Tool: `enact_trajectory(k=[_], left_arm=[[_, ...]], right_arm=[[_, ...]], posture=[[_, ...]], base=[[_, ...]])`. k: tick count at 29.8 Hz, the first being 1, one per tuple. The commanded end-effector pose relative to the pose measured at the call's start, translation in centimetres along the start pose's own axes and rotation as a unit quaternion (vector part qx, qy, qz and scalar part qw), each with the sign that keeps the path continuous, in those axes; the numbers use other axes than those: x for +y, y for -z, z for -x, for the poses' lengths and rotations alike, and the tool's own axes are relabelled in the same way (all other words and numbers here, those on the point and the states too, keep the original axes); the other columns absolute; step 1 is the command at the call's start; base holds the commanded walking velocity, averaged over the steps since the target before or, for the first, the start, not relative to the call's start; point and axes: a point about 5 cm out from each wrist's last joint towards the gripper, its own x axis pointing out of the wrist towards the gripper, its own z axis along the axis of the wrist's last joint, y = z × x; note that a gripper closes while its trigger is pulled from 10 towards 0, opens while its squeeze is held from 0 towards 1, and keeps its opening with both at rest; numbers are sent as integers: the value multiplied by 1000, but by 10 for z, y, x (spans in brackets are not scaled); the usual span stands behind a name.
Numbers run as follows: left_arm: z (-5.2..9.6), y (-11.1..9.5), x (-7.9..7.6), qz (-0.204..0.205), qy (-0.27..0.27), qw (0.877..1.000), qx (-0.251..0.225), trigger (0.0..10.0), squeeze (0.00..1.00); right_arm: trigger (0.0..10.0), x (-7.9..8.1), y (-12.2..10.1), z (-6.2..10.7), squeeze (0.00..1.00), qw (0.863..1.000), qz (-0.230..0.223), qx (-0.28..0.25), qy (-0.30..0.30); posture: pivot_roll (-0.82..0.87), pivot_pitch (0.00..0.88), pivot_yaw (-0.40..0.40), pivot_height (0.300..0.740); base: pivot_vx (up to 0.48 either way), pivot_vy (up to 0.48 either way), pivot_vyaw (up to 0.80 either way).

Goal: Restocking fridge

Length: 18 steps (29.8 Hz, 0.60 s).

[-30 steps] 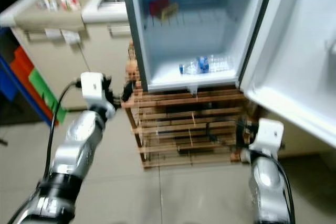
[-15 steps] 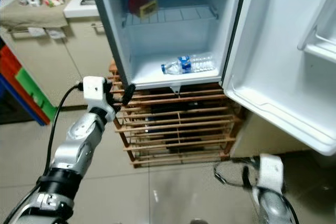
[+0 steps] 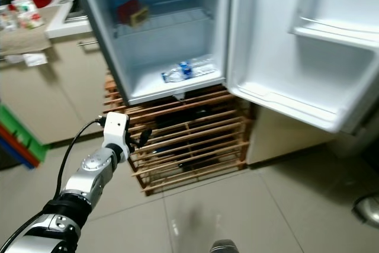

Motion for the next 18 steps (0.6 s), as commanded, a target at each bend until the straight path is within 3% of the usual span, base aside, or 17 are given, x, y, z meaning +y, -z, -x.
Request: enact_trajectory(k=[1,5,6,8,9,10,14,16,18], left_arm=[[6,25,7,-19,-8,998,55,10000,0],[22,71,15,-52,-12,983,177,10000,0],[22,71,15,-52,-12,983,177,10000,0],[27,82,18,-63,-11,977,202,10000,0],[27,82,18,-63,-11,977,202,10000,0],[28,83,20,-71,-11,976,204,10000,0],[28,84,20,-70,-11,976,204,10000,0],[27,84,17,-71,-5,976,204,10000,0],[27,84,15,-75,-1,976,204,10000,0]], right_arm=[[10000,1,-31,-5,0,998,-8,-62,-7],[10000,2,-75,-11,0,992,-13,-127,-17],[10000,2,-75,-11,0,992,-13,-127,-17],[10000,4,-107,-10,0,983,-35,-178,-32],[10000,4,-107,-10,0,983,-35,-178,-32],[10000,3,-125,-9,0,976,-65,-203,-43],[10000,4,-136,-8,0,970,-79,-223,-57],[10000,10,-158,-6,0,958,-116,-241,-104],[10000,12,-165,-5,0,952,-137,-242,-125]], posture=[[-224,0,118,740],[-223,0,118,740],[-223,0,118,740],[-218,0,114,740],[-218,0,114,740],[-211,0,110,740],[-211,0,109,740],[-215,0,113,740],[-213,0,111,740]], base=[[0,0,0],[0,0,0],[0,0,0],[0,0,0],[0,0,0],[0,0,0],[0,0,0],[0,0,0],[0,0,0]])
